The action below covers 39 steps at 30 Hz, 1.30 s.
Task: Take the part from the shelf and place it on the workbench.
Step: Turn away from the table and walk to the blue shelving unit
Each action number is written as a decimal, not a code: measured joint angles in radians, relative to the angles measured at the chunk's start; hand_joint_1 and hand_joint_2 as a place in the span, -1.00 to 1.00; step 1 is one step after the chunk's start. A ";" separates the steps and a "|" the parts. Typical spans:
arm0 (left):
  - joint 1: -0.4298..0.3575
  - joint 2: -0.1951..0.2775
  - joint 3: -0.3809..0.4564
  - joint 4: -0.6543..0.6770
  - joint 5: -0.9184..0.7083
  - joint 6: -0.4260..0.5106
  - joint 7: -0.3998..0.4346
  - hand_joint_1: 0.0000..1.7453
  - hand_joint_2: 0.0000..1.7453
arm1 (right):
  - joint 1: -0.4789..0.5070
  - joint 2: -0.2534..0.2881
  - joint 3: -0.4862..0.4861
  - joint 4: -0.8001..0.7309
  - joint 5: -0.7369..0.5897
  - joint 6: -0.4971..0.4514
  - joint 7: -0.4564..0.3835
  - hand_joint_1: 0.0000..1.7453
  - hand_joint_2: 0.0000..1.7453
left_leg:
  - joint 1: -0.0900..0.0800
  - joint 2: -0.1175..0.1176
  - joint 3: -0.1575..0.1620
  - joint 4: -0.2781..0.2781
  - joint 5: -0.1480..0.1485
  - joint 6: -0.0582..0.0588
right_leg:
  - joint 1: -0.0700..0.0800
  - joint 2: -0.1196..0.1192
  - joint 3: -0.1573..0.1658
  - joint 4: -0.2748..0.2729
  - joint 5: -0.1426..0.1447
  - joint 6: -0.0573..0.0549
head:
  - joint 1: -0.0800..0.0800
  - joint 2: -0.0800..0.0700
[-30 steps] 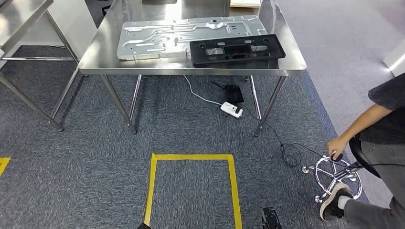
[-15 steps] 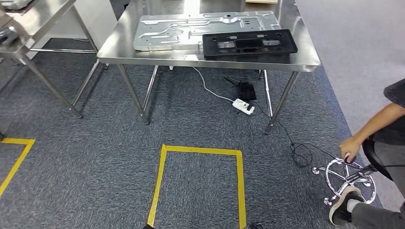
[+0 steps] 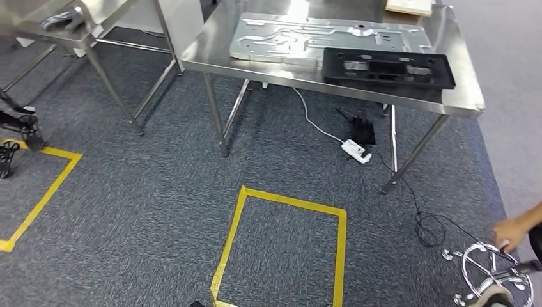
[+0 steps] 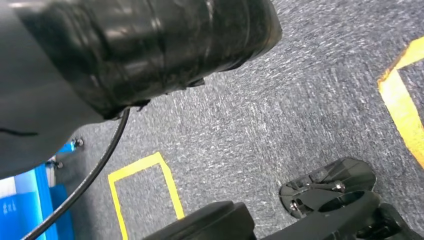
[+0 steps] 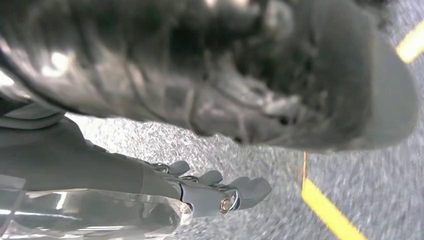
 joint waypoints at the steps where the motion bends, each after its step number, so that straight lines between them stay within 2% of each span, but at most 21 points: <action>1: 0.001 0.000 0.000 0.000 0.000 0.000 0.001 -1.00 -1.00 | 0.002 0.000 0.006 0.001 0.004 0.002 0.003 -1.00 -1.00 | -0.001 -0.014 -0.001 0.003 0.000 0.001 | 0.000 0.004 -0.011 0.015 0.009 -0.002 | 0.000 0.000; 3: 0.002 -0.001 0.000 0.000 0.000 -0.001 0.002 -1.00 -1.00 | 0.002 0.000 0.014 0.003 0.011 0.004 0.006 -1.00 -1.00 | -0.002 -0.041 -0.001 0.011 -0.004 0.000 | 0.000 0.018 0.020 -0.070 0.081 -0.007 | 0.000 0.000; 5: 0.000 -0.002 -0.001 0.000 0.000 -0.001 0.002 -1.00 -1.00 | 0.001 0.000 0.021 0.007 0.015 0.004 0.009 -1.00 -1.00 | -0.002 -0.066 -0.007 0.023 -0.008 -0.003 | -0.003 0.069 0.067 -0.191 0.136 -0.013 | -0.001 0.000; 7: -0.001 -0.002 -0.002 0.000 0.000 -0.002 0.003 -1.00 -1.00 | 0.001 0.000 0.029 0.009 0.018 0.004 0.009 -1.00 -1.00 | 0.001 -0.087 -0.021 0.032 -0.007 -0.011 | -0.003 0.101 0.082 -0.236 0.141 -0.015 | -0.001 0.000; 9: 0.001 -0.002 -0.003 0.000 0.000 -0.004 0.004 -1.00 -1.00 | 0.001 0.000 0.034 0.010 0.021 0.005 0.009 -1.00 -1.00 | 0.005 -0.107 -0.030 0.031 -0.002 -0.024 | -0.002 0.085 0.084 -0.242 0.143 -0.020 | 0.000 0.000; 10: 0.003 -0.002 -0.004 0.000 0.000 -0.004 0.004 -1.00 -1.00 | 0.001 0.000 0.035 0.011 0.024 0.005 0.009 -1.00 -1.00 | 0.005 -0.102 -0.033 0.034 -0.003 -0.029 | -0.002 0.073 0.087 -0.247 0.145 -0.024 | -0.001 0.000; 12: 0.003 -0.002 -0.005 0.000 0.000 -0.006 0.005 -1.00 -1.00 | -0.001 0.000 0.039 0.012 0.032 0.006 0.010 -1.00 -1.00 | 0.004 -0.056 -0.060 0.085 -0.033 -0.039 | -0.005 0.048 0.093 -0.256 0.151 -0.036 | -0.005 0.000; 14: 0.000 -0.002 -0.007 0.000 -0.001 -0.007 0.006 -1.00 -1.00 | -0.001 0.001 0.045 0.012 0.040 0.008 0.010 -1.00 -1.00 | 0.007 -0.008 -0.119 0.204 -0.090 -0.048 | -0.002 0.018 0.094 -0.258 0.151 -0.042 | -0.008 0.000; 16: 0.000 -0.002 -0.009 0.000 -0.001 -0.008 0.007 -1.00 -1.00 | 0.000 0.001 0.052 0.013 0.046 0.009 0.012 -1.00 -1.00 | 0.011 0.003 -0.167 0.296 -0.116 -0.054 | 0.001 -0.012 0.094 -0.258 0.149 -0.045 | -0.009 0.000; 18: 0.003 -0.002 -0.010 0.000 -0.001 -0.008 0.008 -1.00 -1.00 | -0.001 0.002 0.058 0.014 0.051 0.009 0.013 -1.00 -1.00 | 0.012 0.011 -0.144 0.252 -0.075 -0.054 | 0.001 -0.037 0.095 -0.257 0.146 -0.044 | -0.009 0.000; 21: 0.000 -0.002 -0.012 0.000 -0.002 -0.007 0.008 -1.00 -1.00 | -0.005 0.004 0.064 0.014 0.054 0.013 0.014 -1.00 -1.00 | 0.003 0.057 -0.042 0.059 -0.004 -0.042 | 0.005 -0.066 0.101 -0.256 0.141 -0.035 | -0.008 0.000; 22: -0.002 -0.002 -0.014 0.000 -0.002 -0.007 0.008 -1.00 -1.00 | -0.006 0.005 0.065 0.014 0.054 0.014 0.015 -1.00 -1.00 | -0.001 0.065 -0.027 0.029 0.000 -0.038 | 0.005 -0.073 0.102 -0.256 0.139 -0.031 | -0.008 0.000; 24: -0.002 -0.002 -0.016 0.000 -0.003 -0.006 0.008 -1.00 -1.00 | -0.008 0.007 0.066 0.014 0.054 0.016 0.015 -1.00 -1.00 | -0.006 0.055 -0.027 0.020 -0.001 -0.031 | 0.005 -0.086 0.106 -0.258 0.137 -0.021 | -0.008 0.000; 25: 0.000 -0.002 -0.016 0.000 -0.004 -0.005 0.009 -1.00 -1.00 | -0.008 0.008 0.066 0.014 0.054 0.017 0.015 -1.00 -1.00 | -0.004 0.047 -0.024 0.016 0.002 -0.026 | 0.004 -0.083 0.108 -0.256 0.134 -0.015 | -0.008 0.000; 27: 0.001 -0.001 -0.017 0.000 -0.005 -0.002 0.009 -1.00 -1.00 | -0.010 0.009 0.068 0.014 0.054 0.018 0.016 -1.00 -1.00 | 0.002 0.031 -0.016 0.003 0.009 -0.015 | 0.002 -0.048 0.096 -0.219 0.106 -0.007 | -0.006 0.000; 30: -0.002 -0.002 -0.020 0.000 -0.009 0.005 0.006 -1.00 -1.00 | -0.009 0.009 0.079 0.014 0.054 0.020 0.017 -1.00 -1.00 | 0.003 0.005 -0.015 0.001 0.015 -0.006 | 0.000 0.003 0.015 -0.049 0.019 -0.005 | -0.001 0.000; 32: -0.001 -0.002 -0.023 0.000 -0.012 0.007 0.005 -1.00 -1.00 | -0.006 0.009 0.084 0.015 0.054 0.022 0.018 -1.00 -1.00 | 0.003 -0.020 -0.018 0.005 0.015 -0.005 | -0.003 0.007 -0.020 0.013 0.014 -0.002 | -0.001 0.000; 34: 0.000 -0.002 -0.024 0.000 -0.016 0.009 0.004 -1.00 -1.00 | -0.004 0.009 0.088 0.016 0.055 0.023 0.018 -1.00 -1.00 | 0.005 -0.048 -0.019 0.014 0.012 -0.010 | -0.010 0.015 0.009 -0.061 0.078 0.002 | -0.001 0.000; 36: -0.001 -0.002 -0.024 0.000 -0.018 0.011 0.002 -1.00 -1.00 | -0.005 0.009 0.095 0.016 0.055 0.023 0.018 -1.00 -1.00 | 0.006 -0.074 -0.028 0.032 0.006 -0.020 | -0.020 0.056 0.057 -0.174 0.127 0.005 | -0.002 0.000; 38: -0.002 -0.002 -0.025 0.000 -0.018 0.012 0.001 -1.00 -1.00 | -0.006 0.010 0.100 0.016 0.055 0.024 0.019 -1.00 -1.00 | 0.008 -0.095 -0.041 0.044 0.004 -0.033 | -0.021 0.083 0.073 -0.217 0.132 0.001 | -0.003 0.000; 39: -0.002 -0.002 -0.025 0.000 -0.018 0.013 0.001 -1.00 -1.00 | -0.005 0.010 0.101 0.016 0.055 0.024 0.019 -1.00 -1.00 | 0.009 -0.105 -0.046 0.045 0.006 -0.040 | -0.017 0.077 0.072 -0.220 0.133 -0.005 | -0.003 0.000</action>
